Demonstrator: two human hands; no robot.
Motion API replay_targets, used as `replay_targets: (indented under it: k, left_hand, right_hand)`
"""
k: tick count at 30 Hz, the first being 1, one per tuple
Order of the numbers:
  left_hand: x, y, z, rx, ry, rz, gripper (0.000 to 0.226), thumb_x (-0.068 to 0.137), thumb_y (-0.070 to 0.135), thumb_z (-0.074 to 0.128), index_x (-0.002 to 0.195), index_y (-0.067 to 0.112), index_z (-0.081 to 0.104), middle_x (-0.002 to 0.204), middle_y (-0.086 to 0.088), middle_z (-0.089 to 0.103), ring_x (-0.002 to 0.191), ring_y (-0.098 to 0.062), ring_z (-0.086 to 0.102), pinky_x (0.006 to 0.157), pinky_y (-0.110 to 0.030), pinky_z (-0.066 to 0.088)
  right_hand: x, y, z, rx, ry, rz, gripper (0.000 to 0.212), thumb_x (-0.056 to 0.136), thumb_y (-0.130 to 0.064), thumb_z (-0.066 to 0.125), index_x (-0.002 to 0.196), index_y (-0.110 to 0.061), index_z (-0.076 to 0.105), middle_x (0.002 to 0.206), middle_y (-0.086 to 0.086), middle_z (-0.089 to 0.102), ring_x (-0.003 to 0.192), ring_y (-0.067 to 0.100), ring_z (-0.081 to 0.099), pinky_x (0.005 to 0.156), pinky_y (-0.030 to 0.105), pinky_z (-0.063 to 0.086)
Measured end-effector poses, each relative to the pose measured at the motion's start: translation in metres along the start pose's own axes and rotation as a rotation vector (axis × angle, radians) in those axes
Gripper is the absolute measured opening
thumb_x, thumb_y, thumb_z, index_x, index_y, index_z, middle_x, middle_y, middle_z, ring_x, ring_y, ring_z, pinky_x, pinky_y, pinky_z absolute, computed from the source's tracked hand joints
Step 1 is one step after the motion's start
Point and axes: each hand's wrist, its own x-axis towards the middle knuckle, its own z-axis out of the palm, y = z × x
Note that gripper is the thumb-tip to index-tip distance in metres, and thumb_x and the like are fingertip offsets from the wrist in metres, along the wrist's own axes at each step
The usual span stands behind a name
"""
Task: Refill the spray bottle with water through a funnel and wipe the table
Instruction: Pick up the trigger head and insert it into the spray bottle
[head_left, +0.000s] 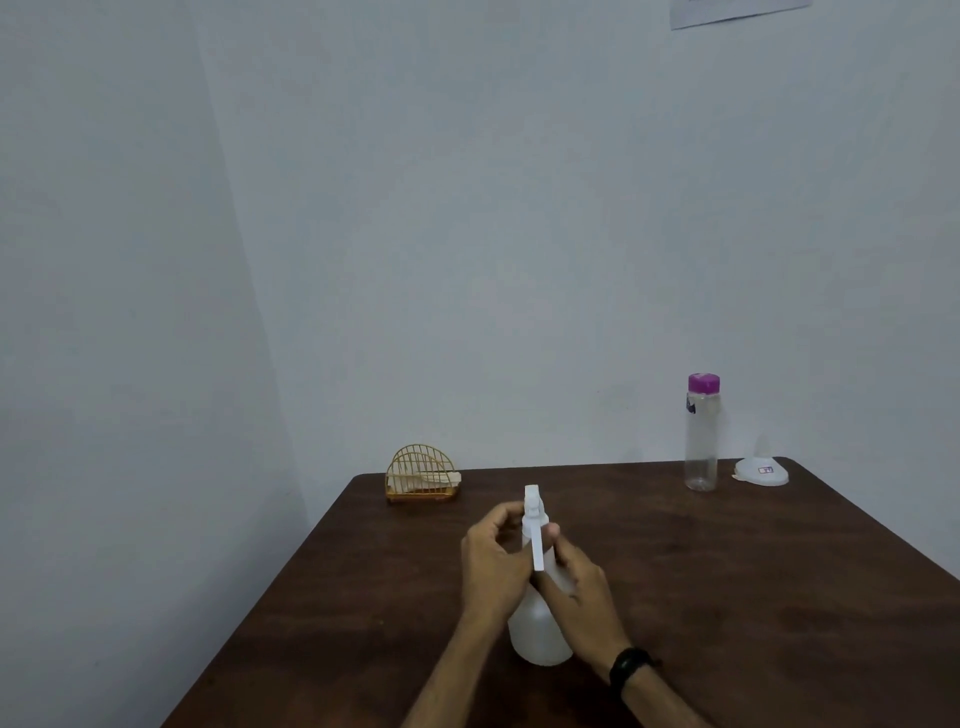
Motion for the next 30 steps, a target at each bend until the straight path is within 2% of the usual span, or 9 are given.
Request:
replay_targets:
  k: [3, 6, 8, 11, 14, 19, 22, 26, 30]
  left_hand:
    - [0.005, -0.002, -0.002, 0.068, -0.012, 0.054, 0.025, 0.074, 0.030, 0.087, 0.094, 0.031, 0.073, 0.090, 0.015, 0.075, 0.091, -0.007, 0.070, 0.077, -0.020, 0.056]
    - [0.012, -0.005, -0.005, 0.136, -0.013, 0.157, 0.024, 0.070, 0.030, 0.089, 0.085, 0.025, 0.071, 0.082, 0.013, 0.072, 0.083, -0.010, 0.068, 0.069, -0.017, 0.054]
    - [0.015, -0.006, -0.004, 0.144, -0.024, 0.187, 0.025, 0.069, 0.030, 0.090, 0.080, 0.024, 0.069, 0.077, 0.013, 0.070, 0.078, -0.011, 0.067, 0.065, -0.017, 0.052]
    - [0.020, -0.006, -0.007, 0.053, -0.088, 0.183, 0.024, 0.068, 0.034, 0.089, 0.081, 0.027, 0.070, 0.079, 0.010, 0.071, 0.078, -0.015, 0.069, 0.068, -0.023, 0.055]
    - [0.021, -0.010, -0.013, -0.137, -0.216, 0.086, 0.029, 0.077, 0.024, 0.083, 0.104, 0.020, 0.074, 0.097, -0.006, 0.077, 0.092, -0.025, 0.074, 0.077, -0.032, 0.059]
    - [0.005, -0.017, -0.006, -0.487, -0.233, -0.088, 0.048, 0.083, 0.023, 0.074, 0.126, 0.009, 0.058, 0.110, -0.019, 0.074, 0.104, -0.032, 0.072, 0.085, -0.036, 0.059]
    - [0.002, -0.023, -0.004, -0.455, -0.192, -0.103, 0.032, 0.092, 0.015, 0.066, 0.123, 0.011, 0.062, 0.108, -0.016, 0.075, 0.103, -0.031, 0.072, 0.085, -0.036, 0.060]
    - [0.000, -0.026, 0.002, -0.290, -0.134, -0.079, 0.040, 0.085, 0.032, 0.072, 0.117, 0.009, 0.066, 0.104, -0.006, 0.077, 0.100, -0.024, 0.073, 0.079, -0.030, 0.059]
    - [0.000, -0.023, 0.006, -0.225, -0.138, -0.056, 0.033, 0.083, 0.030, 0.070, 0.114, 0.017, 0.067, 0.102, 0.007, 0.076, 0.098, -0.014, 0.072, 0.075, -0.021, 0.057]
  right_hand:
    - [-0.002, 0.006, 0.004, 0.015, 0.010, 0.038, 0.044, 0.091, -0.035, 0.067, 0.130, -0.044, 0.049, 0.116, -0.018, 0.061, 0.108, -0.011, 0.055, 0.089, 0.010, 0.045]
    - [0.000, 0.011, 0.006, 0.046, 0.003, 0.057, 0.077, 0.069, -0.083, 0.056, 0.133, -0.040, 0.050, 0.116, -0.015, 0.061, 0.108, -0.007, 0.057, 0.087, 0.012, 0.045]
    - [0.001, 0.015, 0.005, 0.062, -0.003, 0.056, 0.087, 0.061, -0.093, 0.049, 0.130, -0.041, 0.054, 0.110, -0.010, 0.063, 0.104, -0.004, 0.058, 0.087, 0.019, 0.048]
    - [0.002, 0.016, 0.004, 0.058, -0.017, 0.049, 0.073, 0.062, -0.093, 0.050, 0.122, -0.051, 0.054, 0.109, -0.010, 0.063, 0.104, -0.001, 0.059, 0.091, 0.026, 0.050]
    - [0.002, 0.014, 0.005, 0.065, -0.007, 0.047, 0.051, 0.067, -0.088, 0.054, 0.109, -0.060, 0.059, 0.104, -0.012, 0.064, 0.103, 0.003, 0.061, 0.088, 0.024, 0.050]
    - [0.003, 0.016, 0.005, 0.073, -0.002, 0.041, 0.046, 0.071, -0.082, 0.059, 0.111, -0.058, 0.060, 0.104, -0.011, 0.066, 0.102, 0.006, 0.063, 0.089, 0.029, 0.053]
    - [0.002, 0.015, 0.004, 0.071, 0.012, 0.051, 0.048, 0.071, -0.081, 0.060, 0.112, -0.056, 0.061, 0.105, -0.011, 0.066, 0.104, 0.004, 0.062, 0.089, 0.025, 0.052]
    - [0.001, 0.012, 0.004, 0.068, 0.012, 0.056, 0.067, 0.070, -0.085, 0.056, 0.125, -0.046, 0.057, 0.108, -0.012, 0.066, 0.106, 0.000, 0.062, 0.090, 0.020, 0.050]
    - [0.001, 0.014, 0.004, 0.062, 0.004, 0.072, 0.080, 0.070, -0.086, 0.053, 0.133, -0.036, 0.056, 0.112, -0.012, 0.065, 0.108, -0.001, 0.061, 0.093, 0.022, 0.051]
